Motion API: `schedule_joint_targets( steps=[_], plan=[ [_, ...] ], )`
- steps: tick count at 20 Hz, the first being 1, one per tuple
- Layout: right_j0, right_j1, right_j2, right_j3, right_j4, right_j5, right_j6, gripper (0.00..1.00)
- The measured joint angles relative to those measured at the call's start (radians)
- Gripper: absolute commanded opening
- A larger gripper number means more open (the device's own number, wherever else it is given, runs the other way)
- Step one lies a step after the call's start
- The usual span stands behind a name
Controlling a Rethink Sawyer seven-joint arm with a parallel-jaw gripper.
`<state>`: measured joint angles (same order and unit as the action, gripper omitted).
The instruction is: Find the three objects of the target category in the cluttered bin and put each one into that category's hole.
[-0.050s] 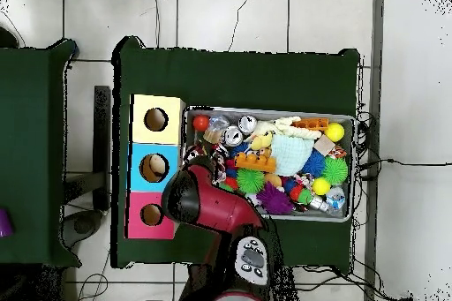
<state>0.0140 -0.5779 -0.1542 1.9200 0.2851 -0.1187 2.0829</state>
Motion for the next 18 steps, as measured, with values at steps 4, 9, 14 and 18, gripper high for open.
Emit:
schedule_joint_targets(
  steps=[4, 9, 14, 18],
  plan=[
    [0.007, -0.029, -0.016, 0.018, -0.003, 0.011, 0.000, 1.00],
    [0.007, -0.062, -0.034, 0.048, -0.013, 0.014, 0.000, 1.00],
    [0.006, -0.055, -0.041, 0.049, -0.024, 0.014, 0.000, 1.00],
    [0.006, -0.033, -0.041, 0.049, -0.030, 0.014, 0.000, 1.00]
  ],
)
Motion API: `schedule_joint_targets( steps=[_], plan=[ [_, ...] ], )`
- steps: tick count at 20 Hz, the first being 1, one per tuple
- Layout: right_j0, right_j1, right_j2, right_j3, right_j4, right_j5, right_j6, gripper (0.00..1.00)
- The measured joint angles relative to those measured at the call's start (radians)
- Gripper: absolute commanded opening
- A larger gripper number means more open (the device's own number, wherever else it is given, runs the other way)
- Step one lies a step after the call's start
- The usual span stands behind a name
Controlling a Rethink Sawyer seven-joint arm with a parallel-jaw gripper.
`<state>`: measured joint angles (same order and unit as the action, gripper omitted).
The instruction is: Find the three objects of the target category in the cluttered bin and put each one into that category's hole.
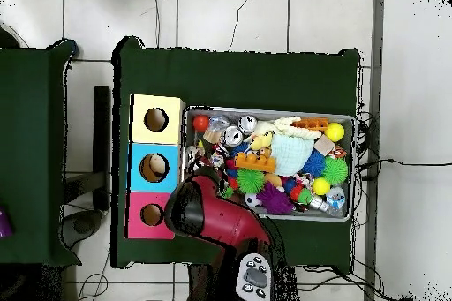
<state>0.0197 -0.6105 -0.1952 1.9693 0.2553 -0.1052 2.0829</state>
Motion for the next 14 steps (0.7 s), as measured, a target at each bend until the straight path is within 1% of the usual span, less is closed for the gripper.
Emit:
schedule_joint_targets(
  steps=[4, 9, 14],
  plan=[
    [0.000, 0.025, 0.000, 0.000, 0.000, -0.007, 0.000, 1.00],
    [0.000, 0.071, 0.000, 0.000, 0.000, -0.043, 0.000, 1.00],
    [-0.009, 0.098, 0.000, -0.001, -0.015, -0.074, 0.000, 1.00]
  ],
)
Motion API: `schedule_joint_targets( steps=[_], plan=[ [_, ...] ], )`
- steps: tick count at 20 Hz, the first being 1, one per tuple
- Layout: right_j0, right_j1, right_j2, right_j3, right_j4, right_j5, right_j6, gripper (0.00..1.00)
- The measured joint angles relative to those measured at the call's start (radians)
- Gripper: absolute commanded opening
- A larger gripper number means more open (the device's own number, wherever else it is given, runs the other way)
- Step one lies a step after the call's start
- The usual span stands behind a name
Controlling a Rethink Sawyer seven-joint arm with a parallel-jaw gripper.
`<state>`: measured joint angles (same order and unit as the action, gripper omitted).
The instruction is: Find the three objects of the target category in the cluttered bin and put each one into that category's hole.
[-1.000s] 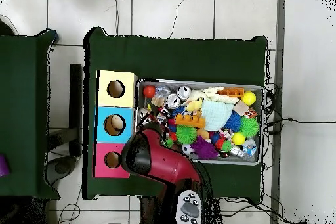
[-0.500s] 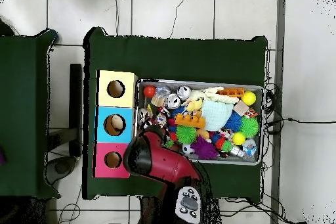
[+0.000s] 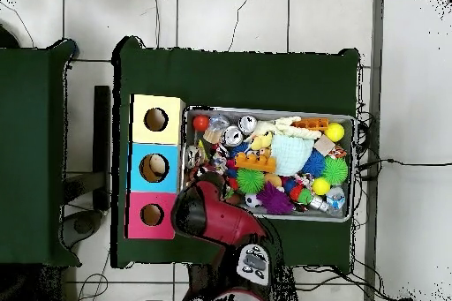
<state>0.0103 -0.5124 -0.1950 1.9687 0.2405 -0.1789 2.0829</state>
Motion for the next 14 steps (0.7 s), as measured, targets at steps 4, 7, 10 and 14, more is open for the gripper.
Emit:
schedule_joint_targets(
  steps=[4, 7, 10, 14],
  plan=[
    [-0.012, 0.016, 0.000, 0.000, -0.010, -0.016, 0.000, 1.00],
    [-0.020, 0.026, 0.000, 0.000, -0.012, -0.028, 0.000, 1.00],
    [-0.023, 0.032, 0.000, 0.000, -0.012, -0.040, 0.000, 1.00],
    [-0.024, 0.035, 0.005, 0.000, -0.014, -0.047, 0.000, 1.00]
  ],
)
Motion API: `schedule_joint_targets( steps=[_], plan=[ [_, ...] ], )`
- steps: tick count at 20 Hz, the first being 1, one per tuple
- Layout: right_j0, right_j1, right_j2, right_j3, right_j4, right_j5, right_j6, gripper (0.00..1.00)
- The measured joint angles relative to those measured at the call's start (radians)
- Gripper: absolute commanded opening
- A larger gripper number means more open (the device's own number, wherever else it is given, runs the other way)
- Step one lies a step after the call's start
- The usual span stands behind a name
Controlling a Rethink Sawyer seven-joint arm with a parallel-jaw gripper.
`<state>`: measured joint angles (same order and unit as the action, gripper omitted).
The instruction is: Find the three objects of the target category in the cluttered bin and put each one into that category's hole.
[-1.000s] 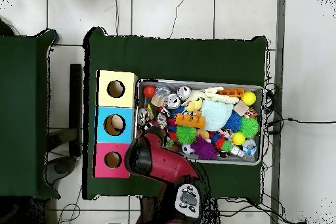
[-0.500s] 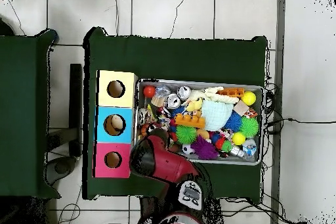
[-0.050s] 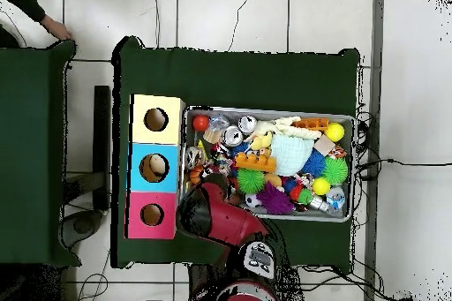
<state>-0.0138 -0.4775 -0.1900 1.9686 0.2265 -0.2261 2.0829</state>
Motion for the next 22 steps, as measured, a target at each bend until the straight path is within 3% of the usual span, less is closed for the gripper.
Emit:
schedule_joint_targets(
  steps=[8, 9, 15, 22],
  plan=[
    [-0.025, 0.025, 0.029, -0.004, -0.020, -0.035, 0.000, 1.00],
    [-0.030, 0.033, 0.034, -0.005, -0.022, -0.047, 0.000, 0.00],
    [-0.034, 0.057, 0.045, -0.007, -0.022, -0.130, 0.000, 0.00],
    [-0.031, 0.056, 0.059, -0.007, -0.021, -0.131, 0.000, 0.00]
  ],
)
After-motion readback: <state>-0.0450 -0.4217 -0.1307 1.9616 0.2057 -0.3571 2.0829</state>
